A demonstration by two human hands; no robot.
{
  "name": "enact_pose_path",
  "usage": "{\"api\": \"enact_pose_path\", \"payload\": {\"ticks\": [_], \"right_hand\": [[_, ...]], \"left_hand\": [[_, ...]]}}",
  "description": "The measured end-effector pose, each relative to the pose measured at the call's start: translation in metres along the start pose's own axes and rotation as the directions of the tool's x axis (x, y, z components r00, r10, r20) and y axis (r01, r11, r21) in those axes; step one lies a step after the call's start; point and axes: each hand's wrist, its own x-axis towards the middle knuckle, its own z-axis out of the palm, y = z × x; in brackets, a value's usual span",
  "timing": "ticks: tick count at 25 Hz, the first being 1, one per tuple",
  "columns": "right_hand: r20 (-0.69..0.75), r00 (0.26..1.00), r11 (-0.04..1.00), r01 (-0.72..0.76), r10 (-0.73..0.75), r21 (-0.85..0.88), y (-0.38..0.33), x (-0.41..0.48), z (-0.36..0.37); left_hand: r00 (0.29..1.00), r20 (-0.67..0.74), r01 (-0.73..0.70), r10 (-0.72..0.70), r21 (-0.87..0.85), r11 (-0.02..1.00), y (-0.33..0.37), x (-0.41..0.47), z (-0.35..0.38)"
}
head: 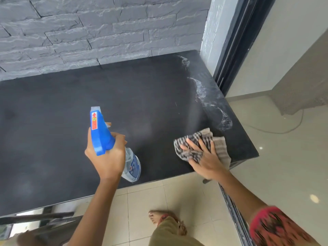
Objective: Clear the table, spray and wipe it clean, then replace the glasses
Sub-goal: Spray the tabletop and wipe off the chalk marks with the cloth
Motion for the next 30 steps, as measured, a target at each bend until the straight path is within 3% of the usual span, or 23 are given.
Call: {"api": "enact_pose_path", "payload": {"ticks": [2, 4, 8, 11, 13, 15, 18, 20, 23, 27, 30], "right_hand": [[0.013, 0.995, 0.995, -0.101, 0.101, 0.017, -0.024, 0.040, -0.008], [0.046, 0.994, 0.994, -0.103, 0.102, 0.028, -0.062, 0.064, -0.007], [0.041, 0.974, 0.972, 0.226, -0.224, -0.069, -0.103, 0.029, 0.016], [0.007, 0.919, 0.919, 0.393, -0.393, -0.037, -0.075, -0.020, 0.030], [-0.017, 0.944, 0.944, 0.331, -0.331, -0.016, -0.038, -0.033, 0.025], [-0.009, 0.987, 0.987, 0.158, -0.158, -0.002, -0.012, -0.019, 0.011], [-0.034, 0.999, 0.998, -0.025, 0.023, -0.064, -0.024, 0.025, -0.005], [-0.036, 0.999, 0.999, 0.000, -0.001, -0.042, -0.051, 0.042, -0.007], [-0.042, 0.987, 0.988, 0.154, -0.153, 0.017, -0.077, 0.025, 0.001], [-0.100, 0.957, 0.944, 0.285, -0.271, 0.164, -0.069, -0.026, 0.010], [-0.167, 0.981, 0.913, 0.160, -0.103, 0.375, -0.040, -0.049, -0.005]], "left_hand": [[1.000, 0.024, -0.012, 0.011, 0.013, 1.000, 0.000, -0.003, 0.001], [1.000, 0.026, -0.011, 0.011, 0.017, 1.000, -0.001, -0.002, 0.001], [1.000, 0.025, -0.005, 0.005, 0.018, 1.000, -0.003, -0.002, 0.000], [0.999, 0.036, -0.009, 0.009, 0.005, 1.000, -0.004, -0.002, 0.000], [0.999, 0.040, -0.006, 0.005, 0.008, 1.000, -0.005, -0.002, 0.000], [0.999, 0.039, 0.008, -0.008, -0.003, 1.000, -0.004, -0.003, 0.000], [0.999, 0.053, 0.007, -0.007, -0.012, 1.000, 0.000, -0.004, 0.000], [0.998, 0.067, 0.013, -0.011, -0.024, 1.000, 0.002, -0.004, -0.002], [0.995, 0.095, 0.045, -0.042, -0.032, 0.998, 0.007, -0.004, -0.003], [0.976, 0.212, 0.052, -0.049, -0.006, 0.999, 0.016, -0.009, -0.001], [0.895, 0.443, 0.025, -0.039, 0.037, 0.999, 0.028, -0.025, 0.001]]}}
